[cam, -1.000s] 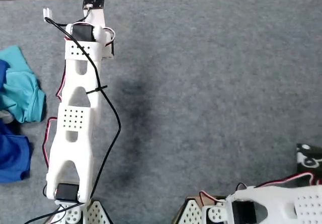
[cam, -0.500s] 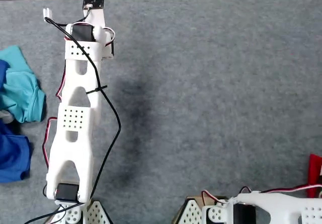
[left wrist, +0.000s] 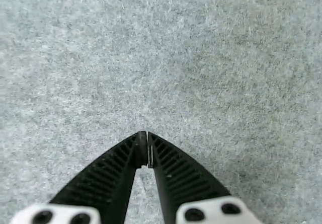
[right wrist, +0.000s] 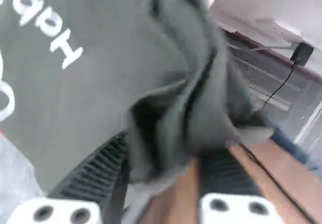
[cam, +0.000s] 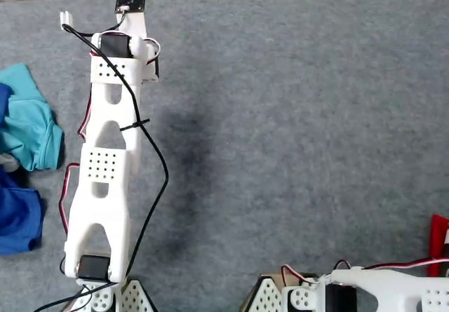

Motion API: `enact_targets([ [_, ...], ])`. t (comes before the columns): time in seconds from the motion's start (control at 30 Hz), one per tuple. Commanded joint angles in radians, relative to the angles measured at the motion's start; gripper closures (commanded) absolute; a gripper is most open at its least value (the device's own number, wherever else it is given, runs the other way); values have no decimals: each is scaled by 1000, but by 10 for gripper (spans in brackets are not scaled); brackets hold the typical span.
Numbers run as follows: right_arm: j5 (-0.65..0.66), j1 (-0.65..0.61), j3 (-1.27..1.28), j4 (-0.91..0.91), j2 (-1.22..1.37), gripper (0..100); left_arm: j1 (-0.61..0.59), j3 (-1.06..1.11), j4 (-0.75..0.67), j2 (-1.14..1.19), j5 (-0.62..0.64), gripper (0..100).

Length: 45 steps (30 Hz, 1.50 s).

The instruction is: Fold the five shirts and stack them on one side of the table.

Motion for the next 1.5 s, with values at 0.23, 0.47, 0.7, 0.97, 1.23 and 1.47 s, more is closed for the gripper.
enact_targets([
  [0.23, 118, -21, -99, 158, -13, 479, -57, -48, 12, -79, -6, 973],
  [0.47, 74, -133, -173, 186, -74, 486, -91, -46, 12, -119, -6, 975],
  [0.7, 32, -460, 28, 186, -360, 788, -167, -29, 12, -268, -6, 976],
  [0.97, -54, -1056, 343, 172, -559, 938, -465, 285, 12, -536, -63, 976],
  [1.23, -173, -1540, 349, 158, -559, 940, -885, 462, 9, -654, -296, 972],
  [1.47, -264, -1768, 354, 123, -556, 940, -1155, 529, 9, -653, -445, 812],
])
